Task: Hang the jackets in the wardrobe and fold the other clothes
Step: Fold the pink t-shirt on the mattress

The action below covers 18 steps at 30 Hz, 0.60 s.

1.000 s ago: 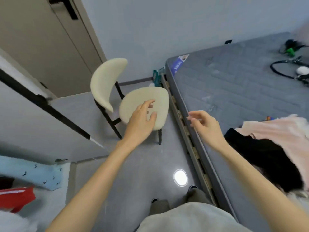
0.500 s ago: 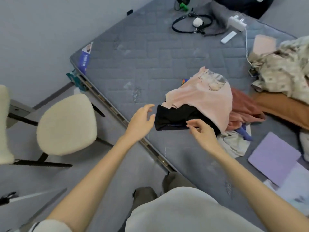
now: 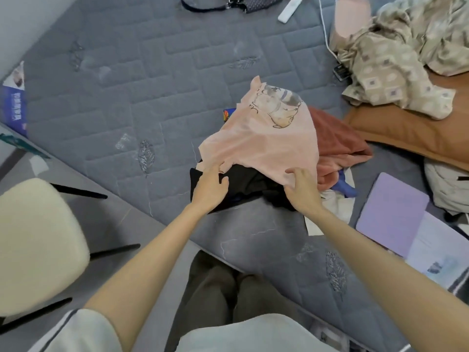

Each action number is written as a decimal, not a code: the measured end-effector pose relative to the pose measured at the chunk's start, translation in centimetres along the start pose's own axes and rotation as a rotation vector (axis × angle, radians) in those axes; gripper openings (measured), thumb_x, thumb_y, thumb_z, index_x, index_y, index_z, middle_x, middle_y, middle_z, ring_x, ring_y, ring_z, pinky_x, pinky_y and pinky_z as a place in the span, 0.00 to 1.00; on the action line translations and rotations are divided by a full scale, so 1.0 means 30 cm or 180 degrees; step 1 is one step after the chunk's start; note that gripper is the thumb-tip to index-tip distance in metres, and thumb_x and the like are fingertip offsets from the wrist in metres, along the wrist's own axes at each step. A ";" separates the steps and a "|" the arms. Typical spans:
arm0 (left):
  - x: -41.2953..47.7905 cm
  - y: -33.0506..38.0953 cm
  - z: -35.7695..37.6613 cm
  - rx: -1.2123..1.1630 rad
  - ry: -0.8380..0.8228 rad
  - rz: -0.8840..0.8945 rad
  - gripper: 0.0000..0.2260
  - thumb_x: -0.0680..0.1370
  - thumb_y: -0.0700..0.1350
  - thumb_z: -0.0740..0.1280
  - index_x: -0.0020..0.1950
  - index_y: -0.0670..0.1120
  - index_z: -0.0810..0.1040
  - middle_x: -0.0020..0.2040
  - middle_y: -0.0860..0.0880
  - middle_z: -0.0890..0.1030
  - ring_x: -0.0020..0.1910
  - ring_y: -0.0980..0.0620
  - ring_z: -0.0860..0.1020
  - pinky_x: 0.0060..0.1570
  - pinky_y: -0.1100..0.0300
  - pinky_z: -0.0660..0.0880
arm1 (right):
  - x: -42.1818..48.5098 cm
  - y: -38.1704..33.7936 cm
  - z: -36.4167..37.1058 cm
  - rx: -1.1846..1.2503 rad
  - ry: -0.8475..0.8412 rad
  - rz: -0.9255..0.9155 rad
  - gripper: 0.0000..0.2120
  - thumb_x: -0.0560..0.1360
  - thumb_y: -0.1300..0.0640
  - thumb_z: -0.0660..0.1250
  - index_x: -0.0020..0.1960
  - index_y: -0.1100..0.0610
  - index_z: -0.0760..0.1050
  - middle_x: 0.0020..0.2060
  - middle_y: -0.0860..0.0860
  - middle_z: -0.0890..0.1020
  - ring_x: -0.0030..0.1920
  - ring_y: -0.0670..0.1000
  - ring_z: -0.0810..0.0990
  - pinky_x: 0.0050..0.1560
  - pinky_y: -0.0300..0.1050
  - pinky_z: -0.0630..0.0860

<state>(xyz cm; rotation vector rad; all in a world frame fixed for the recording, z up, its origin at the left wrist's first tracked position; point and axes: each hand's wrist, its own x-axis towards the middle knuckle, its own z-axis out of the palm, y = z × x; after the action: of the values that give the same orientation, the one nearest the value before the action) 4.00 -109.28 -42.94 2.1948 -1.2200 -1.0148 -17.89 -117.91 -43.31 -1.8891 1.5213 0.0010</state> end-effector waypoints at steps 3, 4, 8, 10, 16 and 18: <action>0.131 -0.056 0.067 0.0104 -0.0121 -0.0094 0.22 0.79 0.42 0.60 0.73 0.46 0.62 0.70 0.44 0.67 0.65 0.44 0.69 0.60 0.47 0.71 | 0.074 0.031 0.059 -0.0205 -0.0090 0.0193 0.22 0.74 0.59 0.68 0.66 0.58 0.69 0.63 0.57 0.70 0.65 0.58 0.68 0.61 0.50 0.66; 0.169 -0.077 0.089 0.0173 -0.0172 -0.0120 0.22 0.80 0.43 0.61 0.73 0.45 0.62 0.71 0.43 0.66 0.66 0.43 0.68 0.61 0.46 0.70 | 0.091 0.042 0.080 -0.0316 -0.0110 0.0236 0.24 0.73 0.58 0.69 0.67 0.57 0.68 0.63 0.57 0.70 0.65 0.58 0.67 0.61 0.52 0.67; 0.284 -0.161 0.154 0.0735 -0.0474 -0.0164 0.28 0.79 0.45 0.63 0.76 0.45 0.56 0.76 0.45 0.58 0.72 0.42 0.62 0.63 0.42 0.68 | 0.141 0.078 0.135 -0.0943 0.0198 0.0113 0.24 0.70 0.59 0.71 0.64 0.57 0.69 0.58 0.56 0.70 0.59 0.58 0.69 0.58 0.53 0.68; 0.324 -0.195 0.166 0.1015 -0.0560 -0.0248 0.27 0.79 0.47 0.65 0.74 0.43 0.58 0.75 0.45 0.58 0.70 0.41 0.63 0.61 0.42 0.68 | 0.163 0.088 0.138 -0.1142 0.0280 0.0089 0.18 0.72 0.60 0.68 0.61 0.59 0.71 0.56 0.57 0.71 0.55 0.58 0.70 0.55 0.52 0.68; 0.370 -0.231 0.143 0.1038 -0.0420 0.0158 0.12 0.81 0.45 0.61 0.58 0.38 0.71 0.72 0.45 0.64 0.62 0.42 0.71 0.54 0.48 0.70 | 0.133 0.092 0.111 -0.0792 0.0207 -0.0174 0.04 0.78 0.61 0.62 0.47 0.63 0.71 0.49 0.59 0.74 0.47 0.58 0.71 0.44 0.52 0.68; 0.348 -0.218 0.121 0.0579 -0.0255 0.0249 0.12 0.83 0.45 0.57 0.60 0.38 0.70 0.63 0.45 0.70 0.54 0.44 0.73 0.52 0.51 0.70 | 0.120 0.081 0.095 -0.0474 0.0221 -0.0050 0.06 0.80 0.61 0.60 0.46 0.63 0.70 0.47 0.58 0.75 0.45 0.57 0.72 0.43 0.51 0.67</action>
<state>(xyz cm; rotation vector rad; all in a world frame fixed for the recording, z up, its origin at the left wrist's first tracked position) 8.35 -114.85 -53.67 2.2398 -1.4749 -1.0036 -17.69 -119.67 -48.20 -2.0370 1.5913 0.0432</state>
